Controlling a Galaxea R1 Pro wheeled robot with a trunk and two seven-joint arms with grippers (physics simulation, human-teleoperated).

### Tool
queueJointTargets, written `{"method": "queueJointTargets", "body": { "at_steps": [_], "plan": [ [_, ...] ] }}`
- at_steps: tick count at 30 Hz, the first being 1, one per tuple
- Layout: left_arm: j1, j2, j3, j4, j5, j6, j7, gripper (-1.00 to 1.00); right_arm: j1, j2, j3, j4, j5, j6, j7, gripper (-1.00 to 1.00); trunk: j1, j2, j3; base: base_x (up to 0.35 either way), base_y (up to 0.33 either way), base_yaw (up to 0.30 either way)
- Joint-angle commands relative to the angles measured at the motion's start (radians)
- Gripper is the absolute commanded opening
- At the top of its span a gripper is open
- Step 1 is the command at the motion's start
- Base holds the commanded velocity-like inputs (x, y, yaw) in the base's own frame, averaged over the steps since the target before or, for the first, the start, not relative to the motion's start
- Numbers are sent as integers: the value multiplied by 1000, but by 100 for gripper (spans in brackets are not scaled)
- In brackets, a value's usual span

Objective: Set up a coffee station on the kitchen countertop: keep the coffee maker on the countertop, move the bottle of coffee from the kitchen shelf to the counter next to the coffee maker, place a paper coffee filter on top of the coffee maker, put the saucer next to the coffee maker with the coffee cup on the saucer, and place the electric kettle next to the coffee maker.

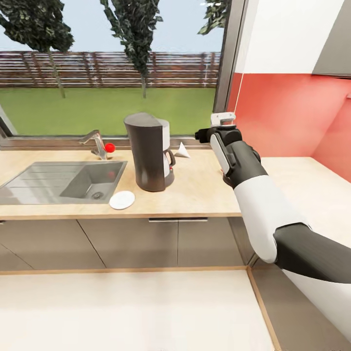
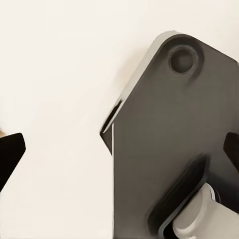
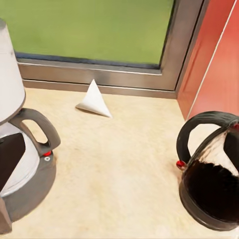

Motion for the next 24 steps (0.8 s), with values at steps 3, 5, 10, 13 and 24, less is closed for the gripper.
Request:
{"method": "queueJointTargets", "body": {
  "at_steps": [3, 5, 10, 13, 24],
  "plan": [
    [1, 0, 9, -1, -5, 1, 1, 100, -1, 0, 1, 4, -24, 5, -10, 100, 1, -2, -7, 0, 0, 0],
    [1, 1, 8, 0, -5, 2, 1, 100, -1, 0, 0, 9, -30, 5, -11, 100, 1, -2, -10, 0, 0, 6],
    [1, 7, 7, 0, -6, 3, 1, 100, -1, 0, 1, 12, -35, 0, -13, 100, 1, -2, -18, 0, 0, 47],
    [1, 8, 6, 0, -9, 4, 1, 100, -1, 0, 3, 12, -34, -5, -12, 100, 1, -2, -23, 0, 0, 69],
    [1, 9, 3, 0, -14, 14, 1, 100, -1, 0, 7, 7, -22, -54, -11, 100, 1, -2, -41, 0, 0, -54]
  ]
}}
